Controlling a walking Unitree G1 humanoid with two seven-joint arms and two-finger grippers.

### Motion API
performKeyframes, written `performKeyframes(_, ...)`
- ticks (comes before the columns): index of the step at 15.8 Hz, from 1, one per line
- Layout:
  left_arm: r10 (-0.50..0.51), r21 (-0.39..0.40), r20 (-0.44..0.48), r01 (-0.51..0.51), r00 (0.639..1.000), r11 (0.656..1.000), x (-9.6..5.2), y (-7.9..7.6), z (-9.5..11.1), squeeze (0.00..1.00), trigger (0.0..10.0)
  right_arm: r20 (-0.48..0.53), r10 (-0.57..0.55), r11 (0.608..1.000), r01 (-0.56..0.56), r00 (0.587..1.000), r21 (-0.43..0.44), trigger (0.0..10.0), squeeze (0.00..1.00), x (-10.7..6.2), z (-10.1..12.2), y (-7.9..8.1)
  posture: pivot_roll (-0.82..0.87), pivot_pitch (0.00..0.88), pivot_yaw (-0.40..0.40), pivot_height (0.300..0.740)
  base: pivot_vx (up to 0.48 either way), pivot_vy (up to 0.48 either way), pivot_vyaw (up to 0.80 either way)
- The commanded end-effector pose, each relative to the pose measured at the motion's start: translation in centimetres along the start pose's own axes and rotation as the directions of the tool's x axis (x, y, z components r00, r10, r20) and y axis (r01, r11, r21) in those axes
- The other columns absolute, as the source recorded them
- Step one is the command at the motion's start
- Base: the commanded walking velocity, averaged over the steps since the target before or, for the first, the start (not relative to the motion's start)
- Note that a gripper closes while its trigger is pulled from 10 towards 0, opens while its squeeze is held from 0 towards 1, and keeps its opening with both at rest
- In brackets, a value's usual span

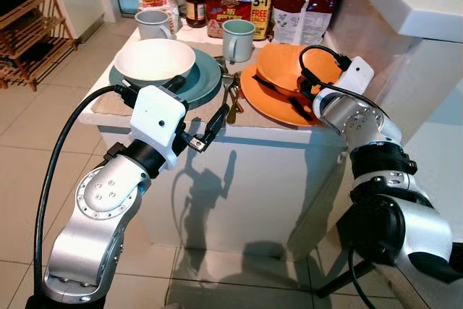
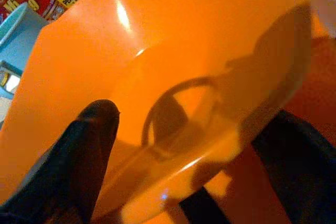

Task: Setting the table

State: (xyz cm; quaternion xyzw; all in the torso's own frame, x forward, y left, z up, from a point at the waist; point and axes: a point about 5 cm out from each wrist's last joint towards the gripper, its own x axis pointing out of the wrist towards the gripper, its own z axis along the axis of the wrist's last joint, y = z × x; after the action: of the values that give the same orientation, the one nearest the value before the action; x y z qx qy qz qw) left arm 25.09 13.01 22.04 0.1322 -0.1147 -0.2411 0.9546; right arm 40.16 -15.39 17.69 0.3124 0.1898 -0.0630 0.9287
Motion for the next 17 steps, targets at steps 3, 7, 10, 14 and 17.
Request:
performKeyframes(3,-0.023,0.008,0.026,0.023,0.999,1.000,0.17,-0.29,0.56,0.00,10.0,0.009,0.016,0.999,-0.016,1.000,0.038,0.0,0.00,0.23,0.65,0.12,0.06,0.000,-0.046,0.740,0.000,0.000,0.00)
performKeyframes(7,-0.028,0.005,0.031,0.028,0.999,1.000,0.33,-0.45,0.59,0.00,10.0,0.012,0.010,0.999,-0.010,1.000,0.050,0.0,0.00,0.35,0.56,-0.25,0.06,0.000,-0.044,0.740,0.000,0.000,0.00)
performKeyframes(10,-0.033,0.008,0.031,0.033,0.999,0.999,0.33,-0.48,0.57,0.00,10.0,0.014,0.008,0.998,-0.009,1.000,0.056,0.0,0.00,0.45,0.56,-0.22,0.06,0.000,-0.043,0.740,0.000,0.000,0.00)
performKeyframes(14,-0.038,0.012,0.033,0.037,0.999,0.999,0.39,-0.48,0.58,0.00,10.0,0.014,0.008,0.998,-0.009,1.000,0.065,0.0,0.00,0.47,0.48,-0.17,0.06,0.000,-0.039,0.740,0.000,0.000,0.00)
performKeyframes(17,-0.041,0.011,0.032,0.040,0.999,0.999,0.42,-0.47,0.55,0.00,10.0,0.013,0.007,0.998,-0.008,1.000,0.068,0.0,0.00,0.42,0.39,-0.28,0.05,0.000,-0.034,0.740,0.000,0.000,0.00)
